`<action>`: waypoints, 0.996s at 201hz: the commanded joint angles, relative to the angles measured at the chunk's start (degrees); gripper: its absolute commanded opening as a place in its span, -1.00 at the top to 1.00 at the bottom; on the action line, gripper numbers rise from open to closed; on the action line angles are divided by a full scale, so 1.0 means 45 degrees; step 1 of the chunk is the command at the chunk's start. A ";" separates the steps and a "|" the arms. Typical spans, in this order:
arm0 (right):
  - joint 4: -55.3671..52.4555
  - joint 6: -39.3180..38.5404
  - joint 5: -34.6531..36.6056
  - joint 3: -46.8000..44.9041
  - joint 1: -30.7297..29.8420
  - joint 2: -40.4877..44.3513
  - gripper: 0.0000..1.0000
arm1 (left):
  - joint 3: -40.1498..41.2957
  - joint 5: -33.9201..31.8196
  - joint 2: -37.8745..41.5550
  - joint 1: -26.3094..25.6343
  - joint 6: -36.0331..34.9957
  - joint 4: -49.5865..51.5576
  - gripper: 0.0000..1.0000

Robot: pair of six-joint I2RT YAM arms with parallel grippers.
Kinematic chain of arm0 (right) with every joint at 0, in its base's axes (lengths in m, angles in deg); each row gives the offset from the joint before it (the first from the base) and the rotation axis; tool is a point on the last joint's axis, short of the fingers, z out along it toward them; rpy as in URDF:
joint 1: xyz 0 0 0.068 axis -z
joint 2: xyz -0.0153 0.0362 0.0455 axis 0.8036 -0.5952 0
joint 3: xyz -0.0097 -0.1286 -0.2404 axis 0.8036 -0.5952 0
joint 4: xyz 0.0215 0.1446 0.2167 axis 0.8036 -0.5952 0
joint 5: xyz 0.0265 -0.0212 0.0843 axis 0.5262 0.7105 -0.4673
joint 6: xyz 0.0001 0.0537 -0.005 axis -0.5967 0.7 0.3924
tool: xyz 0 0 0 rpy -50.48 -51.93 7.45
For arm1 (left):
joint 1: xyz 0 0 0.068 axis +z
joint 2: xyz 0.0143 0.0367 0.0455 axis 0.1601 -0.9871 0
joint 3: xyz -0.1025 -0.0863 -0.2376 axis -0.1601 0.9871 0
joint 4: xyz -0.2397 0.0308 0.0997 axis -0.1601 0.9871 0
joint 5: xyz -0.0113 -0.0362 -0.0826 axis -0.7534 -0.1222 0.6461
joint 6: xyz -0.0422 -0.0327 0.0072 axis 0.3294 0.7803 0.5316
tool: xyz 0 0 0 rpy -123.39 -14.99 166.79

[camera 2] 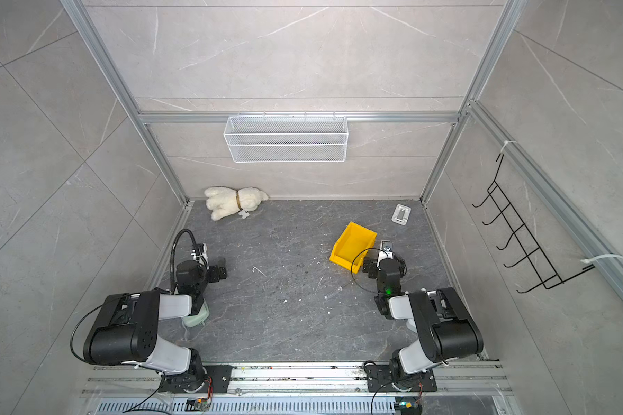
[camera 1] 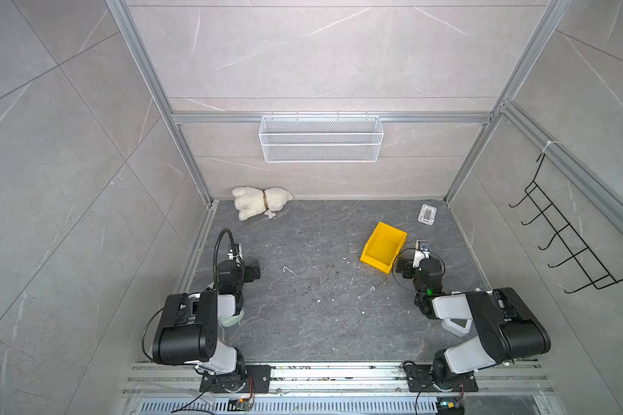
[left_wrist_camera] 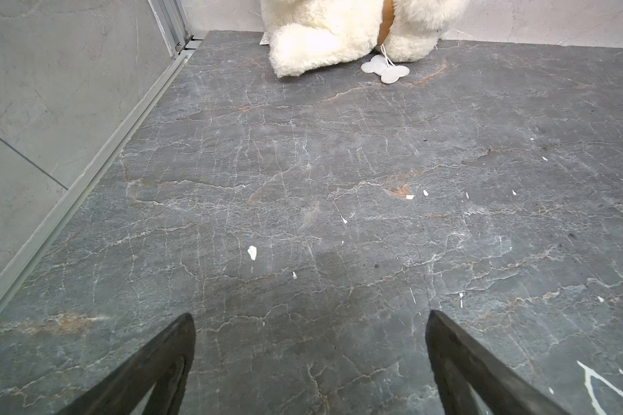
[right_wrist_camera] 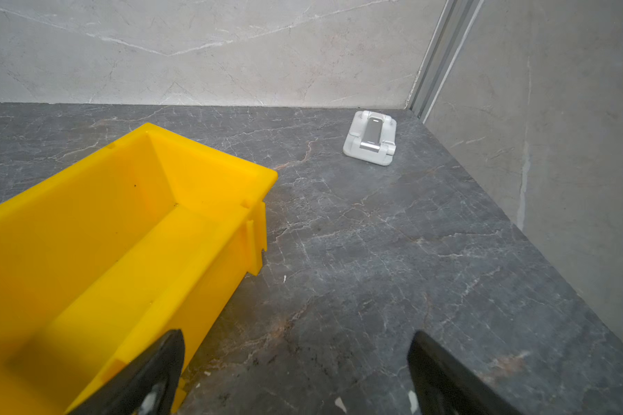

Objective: Put the screwdriver in the bin
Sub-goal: Pick up the screwdriver from the center of the table.

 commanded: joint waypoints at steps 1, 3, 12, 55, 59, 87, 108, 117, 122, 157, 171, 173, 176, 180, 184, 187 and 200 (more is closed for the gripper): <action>0.0004 0.0219 0.0065 0.0113 -0.0002 0.0139 -0.98 | -0.0200 0.0054 0.0129 0.0037 0.0185 -0.0471 -1.00; 0.0003 0.0221 0.0065 0.0113 -0.0007 0.0136 -0.98 | -0.0198 0.0049 0.0126 0.0036 0.0186 -0.0477 -1.00; -0.0004 0.0226 0.0065 0.0108 -0.0002 0.0129 -0.98 | -0.0187 0.0049 0.0136 0.0041 0.0177 -0.0472 -1.00; -0.0004 0.0209 0.0065 0.0113 -0.0002 0.0129 -0.98 | -0.0197 0.0036 0.0136 0.0046 0.0181 -0.0481 -1.00; -0.0004 0.0215 0.0065 0.0113 -0.0004 0.0129 -0.98 | -0.0195 0.0042 0.0136 0.0037 0.0181 -0.0477 -1.00; -0.0004 0.0211 0.0065 0.0113 -0.0011 0.0131 -0.97 | -0.0197 0.0039 0.0125 0.0038 0.0181 -0.0484 -1.00; -0.0004 0.0211 0.0065 0.0108 0.0006 0.0129 -0.98 | -0.0197 0.0055 0.0118 0.0041 0.0180 -0.0471 -1.00; -0.0004 0.0225 0.0065 0.0113 -0.0002 0.0129 -0.98 | -0.0207 0.0062 0.0106 0.0036 0.0176 -0.0469 -1.00; -0.0004 0.0240 0.0065 0.0113 0.0001 0.0139 -0.98 | -0.0208 0.0054 0.0121 0.0037 0.0188 -0.0483 -1.00; 0.0013 0.0239 0.0065 0.0113 -0.0004 0.0139 -0.98 | -0.0197 0.0055 0.0137 0.0036 0.0175 -0.0493 -1.00; 0.0096 0.0230 0.0065 0.0060 -0.0007 0.0167 -0.98 | -0.0159 -0.0003 0.0143 0.0036 0.0192 -0.0537 -1.00; 0.0119 0.0233 0.0084 0.0046 -0.0003 0.0177 -0.97 | -0.0158 -0.0121 0.0154 0.0036 0.0207 -0.0542 -1.00; 0.0170 0.0251 0.0160 0.0026 -0.0002 0.0191 -0.98 | -0.0158 -0.0324 0.0175 0.0021 0.0224 -0.0544 -1.00; 0.0250 0.0278 0.0225 -0.0001 -0.0012 0.0232 -0.98 | -0.0186 -0.0510 0.0234 0.0001 0.0249 -0.0478 -1.00; 0.0268 0.0296 0.0254 -0.0066 -0.0002 0.0325 -0.97 | -0.0197 -0.0563 0.0348 -0.0013 0.0251 -0.0362 -1.00; 0.0232 0.0346 0.0250 -0.0124 0.0008 0.0405 -0.98 | -0.0197 -0.0574 0.0483 -0.0007 0.0258 -0.0265 -1.00; 0.0603 0.0283 0.0099 -0.0428 -0.0002 0.0639 -0.98 | -0.0304 -0.0609 0.1262 -0.0119 0.0151 0.0581 -1.00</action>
